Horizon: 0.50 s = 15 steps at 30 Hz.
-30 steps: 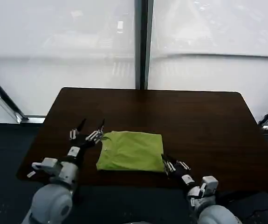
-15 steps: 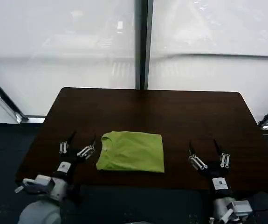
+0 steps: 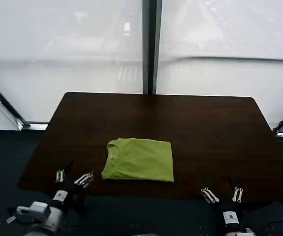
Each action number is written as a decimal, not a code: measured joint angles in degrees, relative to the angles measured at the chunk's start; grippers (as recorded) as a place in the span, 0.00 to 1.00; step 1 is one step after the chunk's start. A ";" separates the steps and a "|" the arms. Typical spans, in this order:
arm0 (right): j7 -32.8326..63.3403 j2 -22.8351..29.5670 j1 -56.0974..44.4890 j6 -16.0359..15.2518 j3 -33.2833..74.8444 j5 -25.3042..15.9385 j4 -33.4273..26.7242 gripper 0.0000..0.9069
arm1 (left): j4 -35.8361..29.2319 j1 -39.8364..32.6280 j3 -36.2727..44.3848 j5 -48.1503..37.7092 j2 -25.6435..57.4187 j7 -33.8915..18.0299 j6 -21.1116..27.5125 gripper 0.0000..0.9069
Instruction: Fold and organize the clothes.
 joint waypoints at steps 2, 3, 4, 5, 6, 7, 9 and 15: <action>-0.11 0.00 -0.25 -0.51 -0.45 0.48 -0.56 0.97 | -0.24 0.49 -0.11 0.18 -0.13 0.01 0.01 0.97; -0.20 0.01 -0.36 -0.56 -0.59 0.49 -0.70 0.97 | -0.35 0.67 -0.16 0.20 -0.21 0.02 0.01 0.97; -0.29 0.00 -0.41 -0.56 -0.72 0.46 -0.86 0.97 | -0.41 0.81 -0.19 0.26 -0.30 0.05 0.02 0.97; -0.34 0.00 -0.43 -0.56 -0.83 0.41 -0.94 0.97 | -0.43 0.92 -0.20 0.42 -0.41 0.08 0.02 0.97; -0.38 -0.02 -0.44 -0.56 -0.91 0.36 -1.01 0.97 | -0.43 0.98 -0.22 0.58 -0.47 0.08 0.02 0.97; -0.41 -0.02 -0.41 -0.56 -0.96 0.27 -1.08 0.97 | -0.43 1.02 -0.23 0.70 -0.53 0.09 0.02 0.97; -0.44 -0.07 -0.29 -0.56 -1.13 0.20 -1.11 0.97 | -0.43 1.11 -0.27 0.78 -0.60 0.09 0.00 0.97; -0.47 -0.10 -0.10 -0.61 -1.40 -0.12 -1.27 0.97 | -0.38 1.31 -0.63 0.80 -0.75 0.15 -0.12 0.97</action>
